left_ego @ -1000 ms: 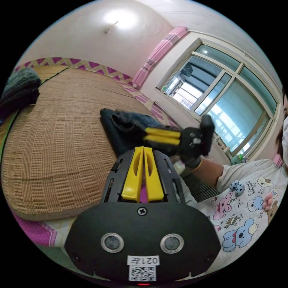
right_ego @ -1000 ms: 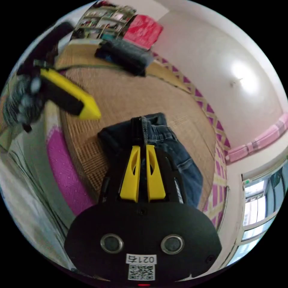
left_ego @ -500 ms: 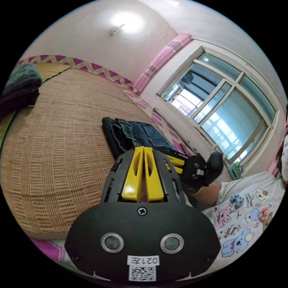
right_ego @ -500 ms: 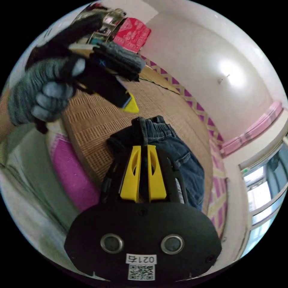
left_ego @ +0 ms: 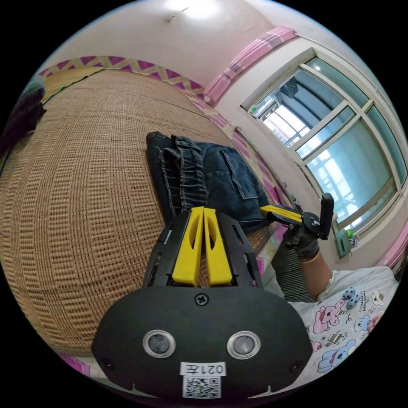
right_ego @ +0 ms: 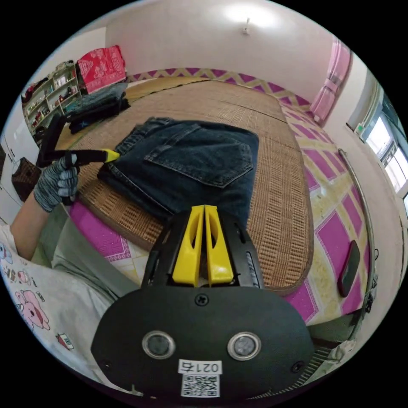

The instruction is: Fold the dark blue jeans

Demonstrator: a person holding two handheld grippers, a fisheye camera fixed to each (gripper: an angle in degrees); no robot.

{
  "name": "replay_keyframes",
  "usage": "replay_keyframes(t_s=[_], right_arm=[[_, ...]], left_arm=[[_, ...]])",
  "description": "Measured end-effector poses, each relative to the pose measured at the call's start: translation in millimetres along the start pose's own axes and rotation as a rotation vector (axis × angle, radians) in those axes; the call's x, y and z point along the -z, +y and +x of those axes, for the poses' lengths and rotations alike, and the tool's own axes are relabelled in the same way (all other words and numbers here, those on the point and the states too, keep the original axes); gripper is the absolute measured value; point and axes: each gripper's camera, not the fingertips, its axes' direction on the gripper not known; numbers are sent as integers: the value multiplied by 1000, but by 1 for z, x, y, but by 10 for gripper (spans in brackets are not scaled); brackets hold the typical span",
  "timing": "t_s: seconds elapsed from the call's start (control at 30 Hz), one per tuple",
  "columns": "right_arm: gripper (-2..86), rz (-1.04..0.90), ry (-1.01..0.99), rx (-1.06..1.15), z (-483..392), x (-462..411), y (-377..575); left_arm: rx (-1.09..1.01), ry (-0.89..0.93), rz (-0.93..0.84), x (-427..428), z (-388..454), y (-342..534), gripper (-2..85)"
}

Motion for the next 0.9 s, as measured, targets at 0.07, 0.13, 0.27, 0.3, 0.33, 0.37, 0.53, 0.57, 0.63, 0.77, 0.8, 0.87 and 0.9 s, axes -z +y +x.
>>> replay_keyframes(t_s=[0.07,0.13,0.27,0.3,0.33,0.37,0.53,0.57,0.63,0.77,0.8,0.87,0.9], right_arm=[[33,86,-12,-76,26,17,1],[57,115,-85,-150,58,26,2],[61,37,-339,-89,79,21,17],[57,-72,-261,-27,64,6,25],[54,-59,-207,3,57,5,32],[48,-4,-128,35,48,11,44],[30,-25,-25,38,46,32,55],[38,18,0,-8,55,42,61],[58,74,-2,-84,69,57,74],[104,48,-33,-203,84,51,97],[114,56,-22,-231,85,48,101],[125,101,-28,-290,88,48,104],[129,107,-31,-314,90,47,102]], left_arm=[[-8,31,80,18,-5,3,-9],[2,56,179,38,-14,7,-9],[-23,137,144,42,-30,9,-4],[-34,137,103,36,-30,10,-1],[-49,91,14,22,-30,15,-1],[-48,30,-27,18,-31,20,-4],[-23,24,-31,21,-38,26,-9],[-17,31,-7,24,-40,29,-9],[-6,56,43,31,-42,34,-9],[-60,153,142,44,-28,39,-9],[-80,159,134,41,-23,37,-9],[-155,170,90,25,-2,27,-10],[-167,167,80,20,2,25,-10]])
